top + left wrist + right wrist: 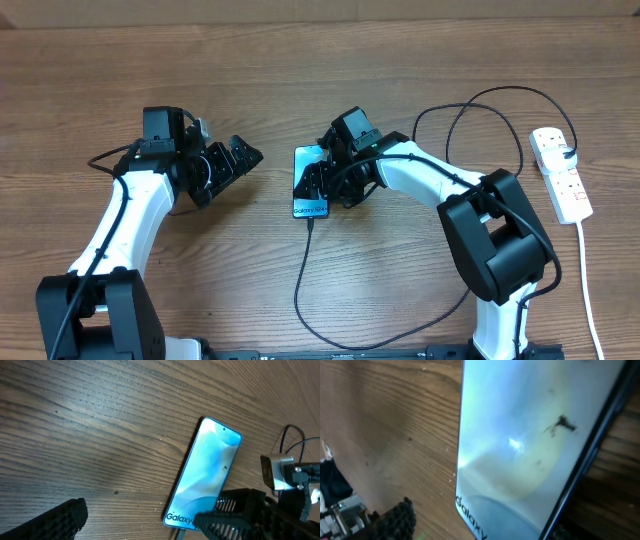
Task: Plug charger to phone and switch on socket
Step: 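Lower the phone flat onto the table with the right gripper, then release the phone and lift the right gripper away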
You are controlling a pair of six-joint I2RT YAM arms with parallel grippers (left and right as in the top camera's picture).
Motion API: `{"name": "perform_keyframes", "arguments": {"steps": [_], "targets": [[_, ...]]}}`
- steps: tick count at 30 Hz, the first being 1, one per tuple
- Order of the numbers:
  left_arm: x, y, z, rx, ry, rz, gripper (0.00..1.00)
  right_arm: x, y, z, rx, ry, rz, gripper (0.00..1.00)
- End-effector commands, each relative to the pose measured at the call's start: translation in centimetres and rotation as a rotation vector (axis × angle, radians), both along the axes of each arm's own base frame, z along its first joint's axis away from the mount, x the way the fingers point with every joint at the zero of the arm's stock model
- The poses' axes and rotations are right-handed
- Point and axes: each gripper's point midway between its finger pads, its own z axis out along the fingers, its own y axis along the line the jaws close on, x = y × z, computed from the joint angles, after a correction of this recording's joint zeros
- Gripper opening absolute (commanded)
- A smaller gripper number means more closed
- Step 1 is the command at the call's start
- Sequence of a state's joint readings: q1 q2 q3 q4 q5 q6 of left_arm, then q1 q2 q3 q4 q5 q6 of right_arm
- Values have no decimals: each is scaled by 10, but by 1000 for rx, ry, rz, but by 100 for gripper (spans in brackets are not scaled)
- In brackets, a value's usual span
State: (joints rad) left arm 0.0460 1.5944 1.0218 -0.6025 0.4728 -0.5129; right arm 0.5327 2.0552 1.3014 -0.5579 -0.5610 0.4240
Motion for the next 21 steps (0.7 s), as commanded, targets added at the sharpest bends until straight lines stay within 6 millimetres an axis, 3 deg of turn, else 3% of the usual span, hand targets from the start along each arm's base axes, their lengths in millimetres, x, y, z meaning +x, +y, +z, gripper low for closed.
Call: {"name": "perform_keyframes", "arguments": {"steps": [1,9,14,21], "targets": [[2,1,4,19,-25,-14,99,-4,-33,-44,-195,27,-74,78],[2,1,4,19,-25,-14,100,-3,-35,-44,-207,33,-94,78],[2,1,4,19,-25,-14,100,1,-53,-52,-315,48,-205,85],[2,1,4,19,-25,-14,99,0,-65,-55,-377,43,-224,89]]}}
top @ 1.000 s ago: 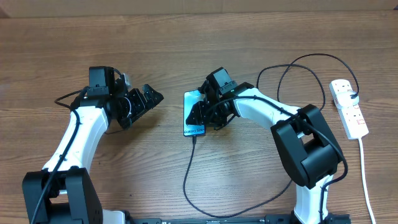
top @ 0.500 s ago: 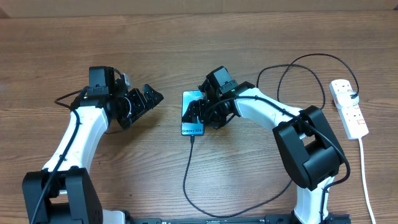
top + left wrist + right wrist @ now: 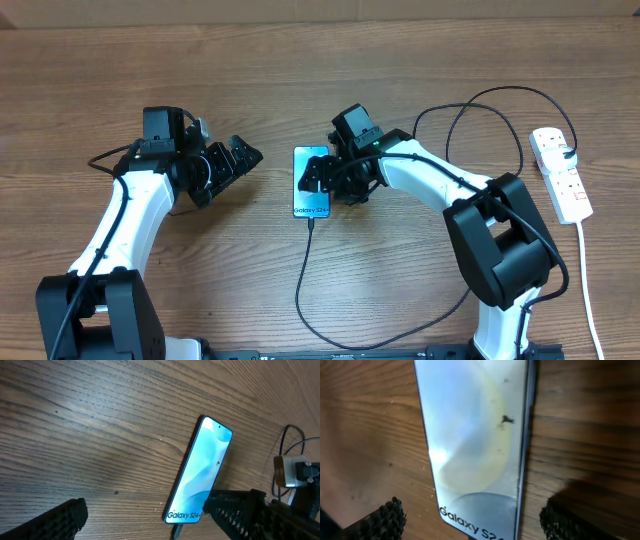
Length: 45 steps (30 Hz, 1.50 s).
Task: Plug charger to phone and switch on socket
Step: 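Release the phone and lift the right gripper away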
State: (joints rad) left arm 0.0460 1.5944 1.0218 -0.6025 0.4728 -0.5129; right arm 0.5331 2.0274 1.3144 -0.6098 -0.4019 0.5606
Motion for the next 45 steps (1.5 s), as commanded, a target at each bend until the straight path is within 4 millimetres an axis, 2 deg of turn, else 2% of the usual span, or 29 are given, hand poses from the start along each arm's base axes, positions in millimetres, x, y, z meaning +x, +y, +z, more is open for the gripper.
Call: {"name": "perform_keyframes", "arguments": {"steps": [1,6,11,12,15,22,26,27,28,29,34,40,43,45], "targets": [[2,1,4,19,-25,-14,100,-11,-45,-55,-242,49,-74,90],[2,1,4,19,-25,-14,100,-10,-55,-57,-294,72,-172,92],[2,1,4,19,-25,-14,100,-11,-60,-57,-311,77,-184,95],[2,1,4,19,-25,-14,100,-9,-62,-54,-311,73,-189,98],[2,1,4,19,-25,-14,100,-4,-71,-45,-341,43,-209,100],[2,1,4,19,-25,-14,100,7,-101,-20,-441,-38,-264,100],[2,1,4,19,-25,-14,99,13,-99,-18,-412,-51,-274,100],[2,1,4,20,-25,-14,99,13,-97,-19,-406,-53,-260,86],[2,1,4,19,-25,-14,100,13,-98,-19,-408,-54,-251,36],[2,1,4,19,-25,-14,100,12,-98,-19,-411,-51,-251,4],[2,1,4,19,-25,-14,100,6,-108,-13,-448,-36,-256,4],[2,1,4,19,-25,-14,100,13,-135,32,-451,-70,-321,4],[2,1,4,19,-25,-14,99,20,-145,48,-449,-123,-256,4],[2,1,4,19,-25,-14,100,21,-158,60,-454,-116,-279,4]]}}
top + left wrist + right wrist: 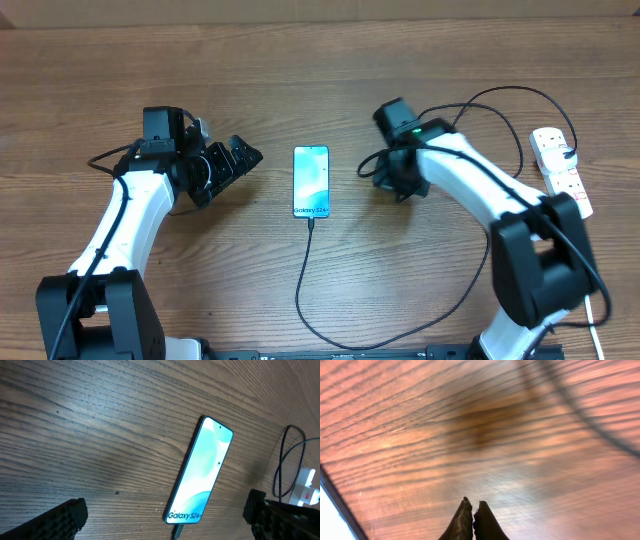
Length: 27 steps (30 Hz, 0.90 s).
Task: Plug charger to phone and switch on socket
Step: 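Release the phone and lift the right gripper away, then move the right gripper to the white power strip's red switch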
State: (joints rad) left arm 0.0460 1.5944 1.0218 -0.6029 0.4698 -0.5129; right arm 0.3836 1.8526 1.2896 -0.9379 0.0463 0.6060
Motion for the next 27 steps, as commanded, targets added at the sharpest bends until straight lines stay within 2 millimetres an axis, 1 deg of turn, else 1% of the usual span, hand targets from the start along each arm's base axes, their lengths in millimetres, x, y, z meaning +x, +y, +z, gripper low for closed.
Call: {"name": "perform_keyframes", "arguments": {"steps": [1,2,4,5,6,7,9,11,13,17,20,22,27], "targets": [[2,0,5,17,-25,-15,100,19,-20,42,2,-96,2,4],[2,0,5,17,-25,-15,100,21,-27,50,4,-109,-19,7],[2,0,5,17,-25,-15,100,28,-50,69,6,-148,-81,19],[2,0,5,17,-25,-15,100,30,-64,78,4,-165,-117,61],[2,0,5,17,-25,-15,99,32,-77,85,5,-180,-154,82],[2,0,5,17,-25,-15,100,32,-91,90,4,-188,-189,90],[2,0,5,17,-25,-15,100,27,-123,95,-6,-181,-276,94],[2,0,5,17,-25,-15,100,20,-150,94,-17,-155,-348,95],[2,0,5,17,-25,-15,100,11,-176,90,-26,-127,-421,99],[2,0,5,17,-25,-15,100,-4,-221,85,-62,-102,-543,100],[2,0,5,17,-25,-15,99,-15,-259,86,-112,-104,-643,100],[2,0,5,17,-25,-15,100,-21,-279,87,-127,-112,-701,100],[2,0,5,17,-25,-15,100,-24,-329,93,-144,-193,-824,100]]}}
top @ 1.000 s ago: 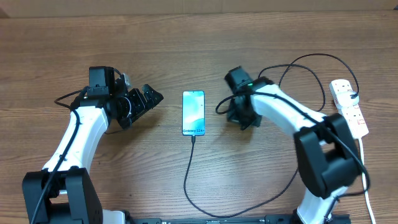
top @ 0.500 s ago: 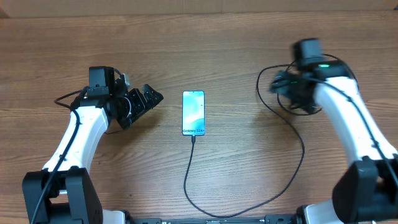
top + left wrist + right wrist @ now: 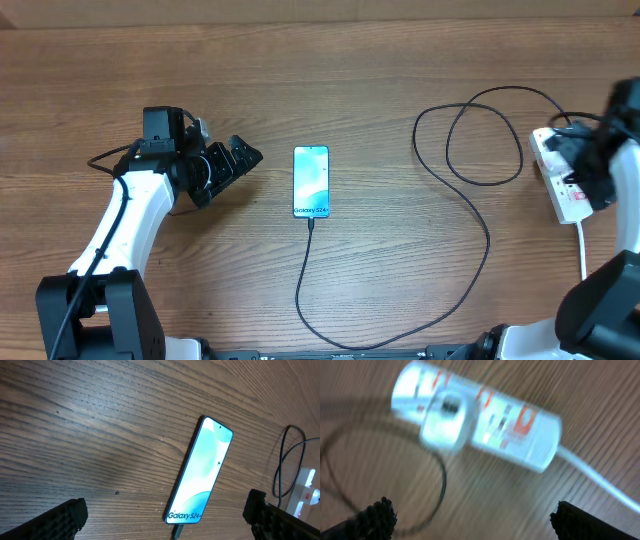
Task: Plug charger to phone and switch on socket
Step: 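Move the right gripper to the white power strip's red switch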
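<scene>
The lit phone (image 3: pixel 311 181) lies flat mid-table, its screen reading "Galaxy S24+". The black charger cable (image 3: pixel 303 270) is plugged into its near end (image 3: pixel 176 532) and loops right to a white adapter (image 3: pixel 445 422) seated in the white socket strip (image 3: pixel 562 186). My right gripper (image 3: pixel 585 165) hovers over that strip (image 3: pixel 485 425), open, fingers (image 3: pixel 580 520) wide apart; the view is blurred. My left gripper (image 3: pixel 238 158) is open left of the phone (image 3: pixel 200 477), holding nothing.
The cable's big loop (image 3: pixel 480 140) lies between the phone and the strip. The strip's white mains lead (image 3: pixel 586 280) runs toward the table's front right edge. A thin black lead (image 3: pixel 105 157) trails left of the left arm.
My right gripper was shut just right of the phone; now it is open above the socket strip at the far right. The phone, cable and left arm have not moved.
My right gripper was open around the slightly tilted phone, cable plugged in. Then the phone lay straighter, still between its fingers. Later the gripper was shut and off to the phone's right. Now it is open over the strip. The left arm stayed still.
</scene>
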You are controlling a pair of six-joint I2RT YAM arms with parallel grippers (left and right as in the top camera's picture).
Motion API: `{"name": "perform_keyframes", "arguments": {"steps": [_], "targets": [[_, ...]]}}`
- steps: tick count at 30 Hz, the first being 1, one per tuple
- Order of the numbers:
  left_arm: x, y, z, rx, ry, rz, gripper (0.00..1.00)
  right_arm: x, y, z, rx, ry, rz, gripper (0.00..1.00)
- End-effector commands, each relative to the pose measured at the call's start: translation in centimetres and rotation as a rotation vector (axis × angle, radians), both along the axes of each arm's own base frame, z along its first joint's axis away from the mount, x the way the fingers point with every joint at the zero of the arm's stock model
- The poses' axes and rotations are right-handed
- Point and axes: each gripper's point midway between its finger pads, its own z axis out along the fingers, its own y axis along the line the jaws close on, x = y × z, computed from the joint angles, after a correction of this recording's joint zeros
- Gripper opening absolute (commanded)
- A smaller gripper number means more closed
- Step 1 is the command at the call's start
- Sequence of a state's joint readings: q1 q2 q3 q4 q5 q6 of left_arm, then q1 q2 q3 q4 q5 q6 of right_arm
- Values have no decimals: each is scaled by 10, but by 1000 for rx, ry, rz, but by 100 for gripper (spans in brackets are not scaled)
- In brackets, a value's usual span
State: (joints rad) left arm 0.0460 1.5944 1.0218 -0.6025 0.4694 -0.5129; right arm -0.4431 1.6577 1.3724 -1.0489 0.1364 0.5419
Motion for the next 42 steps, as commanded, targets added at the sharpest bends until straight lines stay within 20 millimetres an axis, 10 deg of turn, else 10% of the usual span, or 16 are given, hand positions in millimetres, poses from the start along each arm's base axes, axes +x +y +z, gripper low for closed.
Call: {"name": "perform_keyframes", "arguments": {"steps": [1,7,19,31,42], "targets": [[2,0,5,16,-25,-16,100,-9,-34,7,-54,-31,-64,100],[2,0,5,17,-25,-15,100,-27,-90,15,-182,-43,-135,100],[2,0,5,16,-25,-16,100,-16,-101,11,-260,5,112,100],[2,0,5,16,-25,-16,100,-12,-93,-66,-96,123,182,100],[2,0,5,16,-25,-16,100,-8,-93,-95,-66,157,236,100]]}}
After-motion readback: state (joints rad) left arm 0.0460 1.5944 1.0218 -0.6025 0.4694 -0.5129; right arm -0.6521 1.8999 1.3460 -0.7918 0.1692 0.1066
